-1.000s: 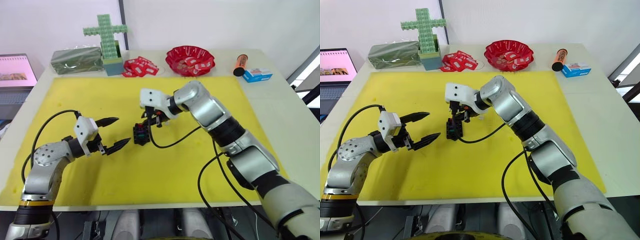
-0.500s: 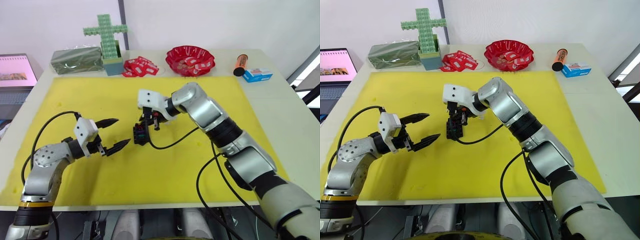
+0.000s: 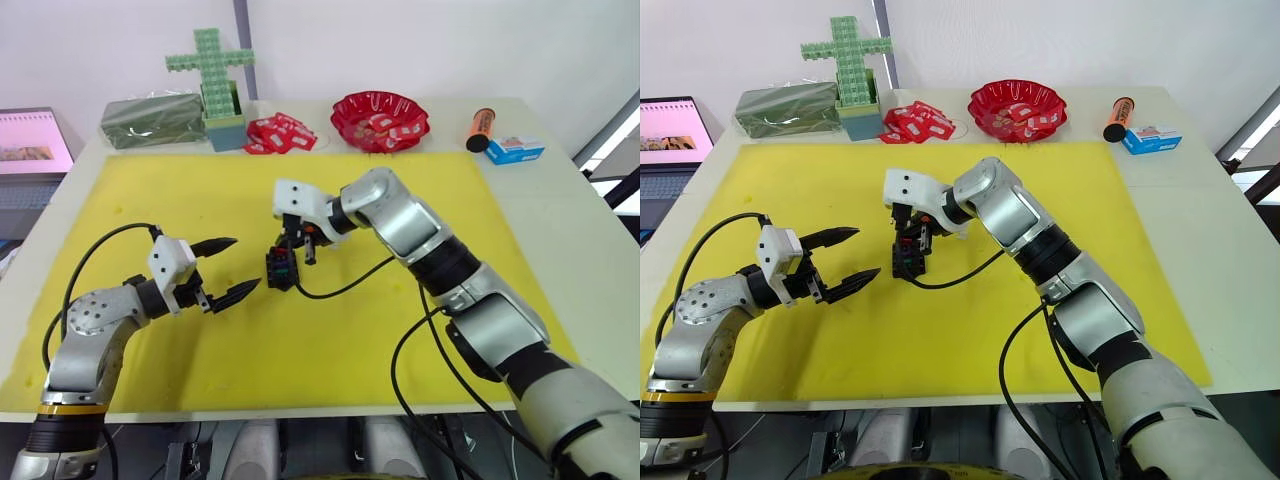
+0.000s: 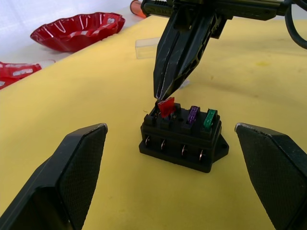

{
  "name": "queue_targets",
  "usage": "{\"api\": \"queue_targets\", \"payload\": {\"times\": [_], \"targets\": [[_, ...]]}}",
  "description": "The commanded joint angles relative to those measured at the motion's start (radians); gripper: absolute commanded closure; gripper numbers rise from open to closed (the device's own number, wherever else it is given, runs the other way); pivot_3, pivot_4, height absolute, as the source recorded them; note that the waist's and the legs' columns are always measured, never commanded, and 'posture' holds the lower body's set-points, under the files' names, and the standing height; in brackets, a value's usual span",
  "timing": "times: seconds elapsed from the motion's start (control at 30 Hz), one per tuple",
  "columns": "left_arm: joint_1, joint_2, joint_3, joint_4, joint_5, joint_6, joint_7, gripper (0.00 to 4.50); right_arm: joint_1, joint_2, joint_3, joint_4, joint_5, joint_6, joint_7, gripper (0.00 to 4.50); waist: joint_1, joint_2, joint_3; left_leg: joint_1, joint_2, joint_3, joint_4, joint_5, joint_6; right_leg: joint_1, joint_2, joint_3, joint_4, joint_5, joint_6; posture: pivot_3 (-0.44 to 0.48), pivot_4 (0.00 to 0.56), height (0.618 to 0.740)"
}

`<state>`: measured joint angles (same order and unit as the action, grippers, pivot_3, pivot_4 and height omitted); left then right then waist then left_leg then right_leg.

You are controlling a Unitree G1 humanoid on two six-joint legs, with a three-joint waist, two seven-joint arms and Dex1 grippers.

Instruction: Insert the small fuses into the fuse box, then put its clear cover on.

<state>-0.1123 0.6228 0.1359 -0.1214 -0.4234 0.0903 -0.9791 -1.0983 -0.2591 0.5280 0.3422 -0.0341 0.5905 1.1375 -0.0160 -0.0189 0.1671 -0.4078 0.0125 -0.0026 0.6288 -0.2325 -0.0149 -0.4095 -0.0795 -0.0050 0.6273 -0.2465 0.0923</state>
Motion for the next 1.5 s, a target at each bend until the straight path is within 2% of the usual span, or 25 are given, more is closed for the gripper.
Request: {"api": "queue_targets", "payload": {"times": [0.03,0.6,0.83,1.1,1.47,1.5], "targets": [[0.002,0.011,0.017,-0.034,-0.001,-0.018,0.003,0.0,0.002,0.004,-0.009,-0.01,-0.001,-0.018,0.002,4.49,0.001,0.0,0.0,0.0,0.0,0.0,0.0,0.0,0.0,0.0,0.0,0.0,0.0,0.0,0.0,0.0,0.15,0.74],[0.003,0.02,0.022,-0.032,-0.002,-0.019,0.001,0.0,0.026,0.001,-0.004,-0.012,-0.013,-0.02,0.008,4.49,0.0,0.0,0.0,0.0,0.0,0.0,0.0,0.0,0.0,0.0,0.0,0.0,0.0,0.0,0.0,0.0,0.15,0.74],[0.005,0.02,0.022,-0.037,-0.003,-0.019,0.0,0.0,-0.012,0.013,-0.071,-0.003,0.04,0.025,0.008,4.49,0.001,0.0,0.0,0.0,0.0,0.0,0.0,0.0,0.0,0.0,0.0,0.0,0.0,0.0,0.0,0.0,0.15,0.74],[0.002,0.023,0.017,-0.038,0.0,-0.021,-0.006,0.0,-0.015,0.009,-0.048,0.015,0.017,0.013,0.013,1.79,0.0,0.0,0.0,0.0,0.0,0.0,0.0,0.0,0.0,0.0,0.0,0.0,0.0,0.0,0.0,0.0,0.15,0.74],[0.008,0.025,0.018,-0.048,0.001,-0.017,-0.002,0.0,-0.009,0.022,-0.026,0.05,-0.015,-0.03,-0.009,1.79,0.0,0.0,0.0,0.0,0.0,0.0,0.0,0.0,0.0,0.0,0.0,0.0,0.0,0.0,0.0,0.0,0.15,0.74],[0.009,0.025,0.017,-0.049,0.001,-0.016,-0.002,0.0,-0.009,0.022,-0.026,0.053,-0.017,-0.033,-0.009,1.98,0.0,0.0,0.0,0.0,0.0,0.0,0.0,0.0,0.0,0.0,0.0,0.0,0.0,0.0,0.0,0.0,0.15,0.74]]}}
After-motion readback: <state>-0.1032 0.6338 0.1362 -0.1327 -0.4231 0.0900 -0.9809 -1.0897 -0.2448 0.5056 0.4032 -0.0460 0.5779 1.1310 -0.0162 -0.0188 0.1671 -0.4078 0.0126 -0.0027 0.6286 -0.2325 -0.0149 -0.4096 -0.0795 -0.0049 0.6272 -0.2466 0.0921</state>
